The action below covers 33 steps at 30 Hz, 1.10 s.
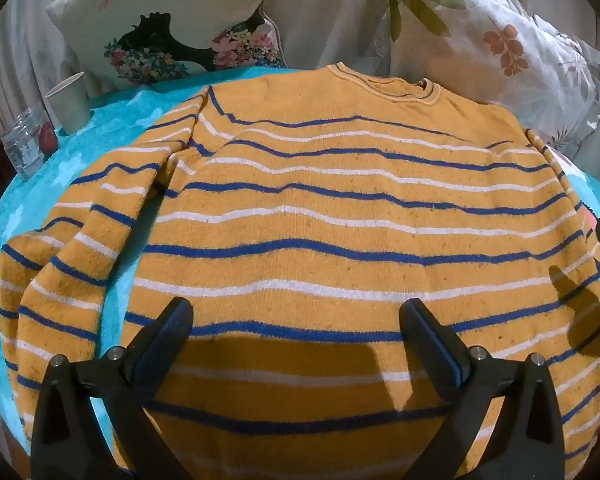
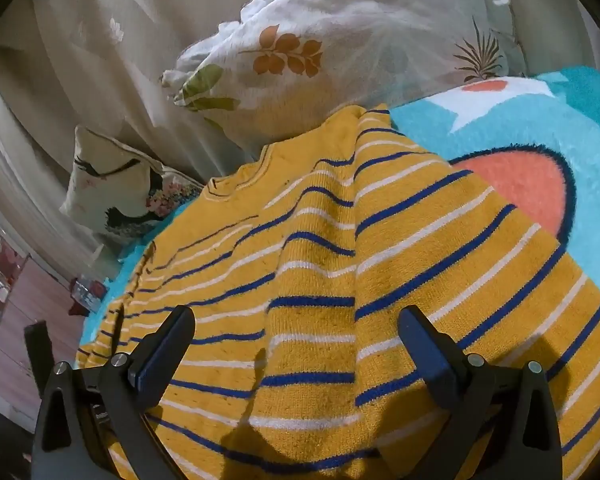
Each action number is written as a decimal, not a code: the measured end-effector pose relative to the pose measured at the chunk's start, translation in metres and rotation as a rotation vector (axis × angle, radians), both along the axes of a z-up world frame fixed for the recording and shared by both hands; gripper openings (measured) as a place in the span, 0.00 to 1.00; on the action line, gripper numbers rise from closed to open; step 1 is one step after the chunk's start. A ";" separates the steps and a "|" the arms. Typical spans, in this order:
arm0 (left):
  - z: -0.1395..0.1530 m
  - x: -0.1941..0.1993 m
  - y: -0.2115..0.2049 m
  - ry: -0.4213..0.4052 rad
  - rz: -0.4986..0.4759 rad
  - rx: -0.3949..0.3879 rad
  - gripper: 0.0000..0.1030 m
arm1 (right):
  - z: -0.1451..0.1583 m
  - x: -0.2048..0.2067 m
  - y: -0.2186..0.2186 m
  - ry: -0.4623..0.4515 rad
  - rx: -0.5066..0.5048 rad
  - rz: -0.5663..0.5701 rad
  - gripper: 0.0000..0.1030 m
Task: Fold small clothes
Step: 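Move both tools over the spread striped sweater toward its side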
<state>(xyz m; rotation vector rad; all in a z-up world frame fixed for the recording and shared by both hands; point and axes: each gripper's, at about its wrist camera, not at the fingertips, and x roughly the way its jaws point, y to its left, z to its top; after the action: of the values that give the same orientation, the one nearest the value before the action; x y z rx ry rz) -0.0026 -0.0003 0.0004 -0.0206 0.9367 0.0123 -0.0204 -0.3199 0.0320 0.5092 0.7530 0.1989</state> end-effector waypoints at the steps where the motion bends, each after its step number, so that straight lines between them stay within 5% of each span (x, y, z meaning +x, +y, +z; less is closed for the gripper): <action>1: 0.000 0.000 0.001 0.001 0.001 -0.004 1.00 | -0.001 0.000 -0.003 -0.005 0.021 0.001 1.00; 5: -0.002 0.000 -0.002 0.007 0.000 0.001 1.00 | -0.005 -0.002 -0.012 -0.025 0.098 -0.007 1.00; 17: 0.007 0.006 -0.004 0.042 -0.080 0.046 0.98 | -0.001 -0.001 0.005 0.018 -0.052 -0.020 1.00; 19: 0.021 0.005 -0.004 0.036 -0.116 0.072 0.87 | -0.001 0.002 0.010 0.042 -0.096 -0.018 1.00; 27: 0.112 0.005 0.018 -0.074 -0.153 0.155 0.87 | -0.002 0.007 0.047 0.163 -0.384 -0.033 1.00; 33: 0.163 -0.011 0.048 -0.170 -0.095 0.190 0.87 | -0.002 0.008 0.051 0.297 -0.420 -0.097 1.00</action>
<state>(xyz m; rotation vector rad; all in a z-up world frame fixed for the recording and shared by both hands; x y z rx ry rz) -0.0132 0.0476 0.1629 0.1961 0.7627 0.0115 -0.0120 -0.2694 0.0299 0.1747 1.0262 -0.1292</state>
